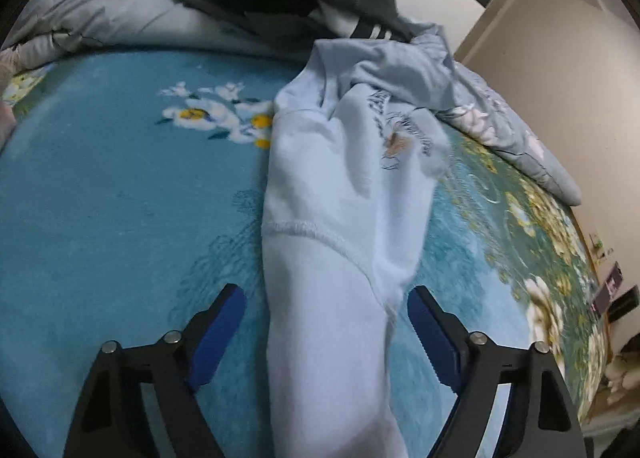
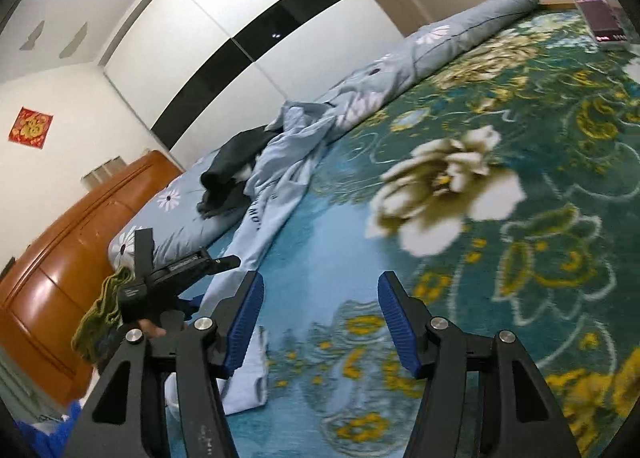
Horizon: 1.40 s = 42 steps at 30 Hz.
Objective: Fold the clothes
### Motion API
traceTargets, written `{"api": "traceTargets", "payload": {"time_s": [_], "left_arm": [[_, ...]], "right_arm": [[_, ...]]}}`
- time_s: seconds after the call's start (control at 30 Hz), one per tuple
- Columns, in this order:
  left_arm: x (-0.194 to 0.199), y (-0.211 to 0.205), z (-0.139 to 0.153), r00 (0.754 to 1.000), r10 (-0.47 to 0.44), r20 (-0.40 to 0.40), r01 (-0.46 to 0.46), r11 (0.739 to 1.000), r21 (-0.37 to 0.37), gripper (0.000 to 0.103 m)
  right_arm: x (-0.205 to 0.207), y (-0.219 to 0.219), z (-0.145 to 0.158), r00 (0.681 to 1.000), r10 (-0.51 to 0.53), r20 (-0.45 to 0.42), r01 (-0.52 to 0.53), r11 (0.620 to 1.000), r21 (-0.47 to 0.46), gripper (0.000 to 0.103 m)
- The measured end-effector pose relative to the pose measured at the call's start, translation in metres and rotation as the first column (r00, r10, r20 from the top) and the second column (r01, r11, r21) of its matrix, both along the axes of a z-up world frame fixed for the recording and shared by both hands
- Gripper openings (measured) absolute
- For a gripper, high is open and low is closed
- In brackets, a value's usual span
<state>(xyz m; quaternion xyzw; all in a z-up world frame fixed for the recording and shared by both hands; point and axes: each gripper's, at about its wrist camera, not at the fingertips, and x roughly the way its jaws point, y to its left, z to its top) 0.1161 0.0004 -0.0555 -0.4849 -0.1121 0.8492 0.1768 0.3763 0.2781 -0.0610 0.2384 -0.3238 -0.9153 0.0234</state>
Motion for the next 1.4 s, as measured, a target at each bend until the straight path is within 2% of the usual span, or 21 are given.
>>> {"api": "traceTargets", "payload": {"time_s": [0.03, 0.07, 0.1, 0.13, 0.2, 0.27, 0.3, 0.4, 0.5, 0.67, 0.8, 0.9, 0.93, 1.13, 1.27, 1.33, 1.4], "left_arm": [[-0.002, 0.002, 0.001, 1.000, 0.000, -0.003, 0.000, 1.000, 0.001, 0.078], [-0.003, 0.002, 0.003, 1.000, -0.003, 0.001, 0.003, 1.000, 0.012, 0.062], [-0.006, 0.002, 0.003, 1.000, -0.001, 0.009, 0.001, 1.000, 0.025, 0.052], [-0.007, 0.001, 0.004, 1.000, 0.007, 0.017, -0.008, 0.999, 0.031, 0.030], [-0.010, -0.003, 0.004, 0.999, 0.039, 0.033, -0.040, 0.998, 0.043, 0.009], [-0.007, -0.006, 0.010, 0.998, 0.052, 0.025, -0.054, 0.995, 0.080, 0.007], [-0.003, -0.006, 0.018, 0.999, 0.044, -0.005, -0.043, 0.996, 0.082, 0.007], [0.017, -0.001, 0.052, 0.991, -0.004, -0.134, 0.011, 0.998, 0.057, 0.006], [0.041, -0.003, 0.099, 0.956, -0.056, -0.288, 0.070, 0.997, 0.037, 0.006], [0.079, -0.018, 0.170, 0.859, -0.143, -0.491, 0.148, 0.989, -0.028, 0.006], [0.119, -0.043, 0.224, 0.744, -0.205, -0.636, 0.176, 0.978, -0.108, 0.006], [0.141, -0.071, 0.260, 0.670, -0.195, -0.716, 0.165, 0.980, -0.113, 0.006], [0.145, -0.078, 0.269, 0.653, -0.190, -0.733, 0.163, 0.981, -0.109, 0.006], [0.151, -0.106, 0.301, 0.606, -0.175, -0.776, 0.176, 0.981, -0.084, 0.006], [0.153, -0.115, 0.309, 0.585, -0.181, -0.790, 0.180, 0.979, -0.091, 0.006], [0.149, -0.116, 0.306, 0.587, -0.184, -0.788, 0.179, 0.979, -0.096, 0.006], [0.146, -0.120, 0.301, 0.595, -0.181, -0.783, 0.179, 0.980, -0.091, 0.006]], "right_arm": [[-0.001, 0.001, -0.002, 1.000, -0.002, 0.002, 0.002, 1.000, -0.003, 0.061], [-0.002, 0.002, -0.003, 1.000, -0.004, 0.004, 0.004, 1.000, -0.005, 0.061], [-0.002, 0.003, -0.005, 1.000, -0.004, 0.005, 0.004, 1.000, -0.010, 0.061], [-0.001, 0.004, -0.006, 1.000, -0.004, 0.007, 0.004, 1.000, -0.016, 0.061], [-0.001, 0.006, -0.007, 1.000, -0.005, 0.006, 0.005, 1.000, -0.025, 0.061], [0.004, 0.007, -0.006, 1.000, -0.005, -0.002, 0.005, 1.000, -0.023, 0.061], [0.005, 0.008, -0.005, 1.000, -0.006, -0.004, 0.006, 1.000, -0.020, 0.061], [0.008, 0.010, -0.004, 1.000, -0.014, -0.008, 0.014, 1.000, -0.015, 0.061], [0.012, 0.012, -0.004, 1.000, -0.023, -0.008, 0.023, 0.999, -0.023, 0.061], [0.015, 0.005, 0.003, 1.000, -0.012, -0.018, 0.012, 1.000, -0.013, 0.061], [0.013, -0.003, 0.007, 1.000, 0.010, -0.023, -0.010, 1.000, -0.006, 0.061], [0.011, -0.012, 0.010, 0.999, 0.032, -0.025, -0.032, 0.999, 0.003, 0.061], [0.010, -0.014, 0.010, 0.999, 0.040, -0.026, -0.040, 0.999, 0.005, 0.061], [-0.025, -0.037, 0.022, 0.988, 0.154, -0.028, -0.154, 0.988, 0.023, 0.061], [-0.073, -0.063, 0.036, 0.951, 0.310, -0.004, -0.309, 0.948, 0.079, 0.061], [-0.100, -0.068, 0.036, 0.927, 0.374, -0.008, -0.374, 0.927, 0.001, 0.061], [-0.125, -0.067, 0.031, 0.922, 0.387, -0.014, -0.387, 0.917, -0.096, 0.061]]}}
